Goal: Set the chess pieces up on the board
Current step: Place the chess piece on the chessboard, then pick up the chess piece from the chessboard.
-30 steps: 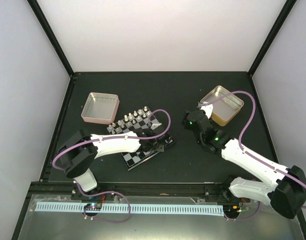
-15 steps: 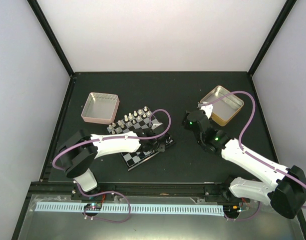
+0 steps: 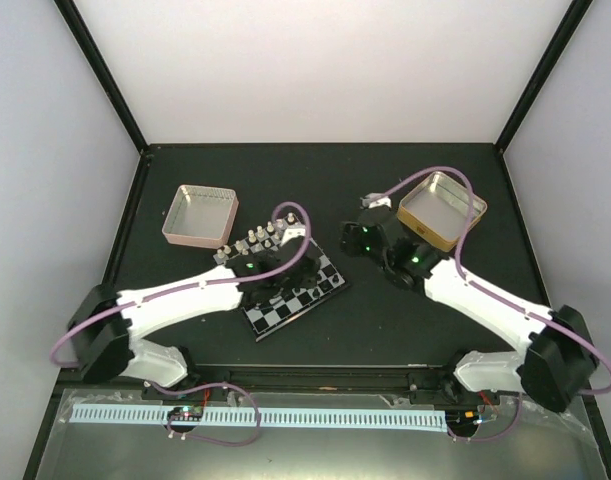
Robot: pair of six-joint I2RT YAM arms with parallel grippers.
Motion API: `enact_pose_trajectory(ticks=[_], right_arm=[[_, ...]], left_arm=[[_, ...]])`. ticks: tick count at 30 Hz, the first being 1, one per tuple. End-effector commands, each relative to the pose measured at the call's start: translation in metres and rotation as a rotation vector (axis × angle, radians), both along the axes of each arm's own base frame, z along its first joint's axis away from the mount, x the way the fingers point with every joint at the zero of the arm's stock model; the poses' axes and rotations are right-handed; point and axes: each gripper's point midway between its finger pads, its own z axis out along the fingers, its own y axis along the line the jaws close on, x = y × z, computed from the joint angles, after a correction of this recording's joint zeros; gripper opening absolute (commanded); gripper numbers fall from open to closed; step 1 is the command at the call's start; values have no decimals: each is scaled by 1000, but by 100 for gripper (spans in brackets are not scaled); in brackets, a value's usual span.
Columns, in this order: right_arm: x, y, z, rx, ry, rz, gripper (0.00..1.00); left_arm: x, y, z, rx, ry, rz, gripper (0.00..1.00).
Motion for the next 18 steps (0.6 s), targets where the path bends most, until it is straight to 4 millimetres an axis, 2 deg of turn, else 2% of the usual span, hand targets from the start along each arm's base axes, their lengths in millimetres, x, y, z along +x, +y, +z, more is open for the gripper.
enact_pose_trajectory(ticks=[1,7,11,14,18], right_arm=[[-3,54,-6,29,86,260,72],[-9,101,-42,13,247,426,68],[-25,134,-65,-88,346,542,66],[-41,153,-85,-185,405,610,62],[-56,166,-104,-265,462,670,55]], left_arm=[[15,54,29,-25,-105,125,39],[28,128,45,-72,-189,282,49],[36,170,47,-125,-215,364,52],[37,186,44,-145,-222,381,52],[39,207,36,-139,-207,418,53]])
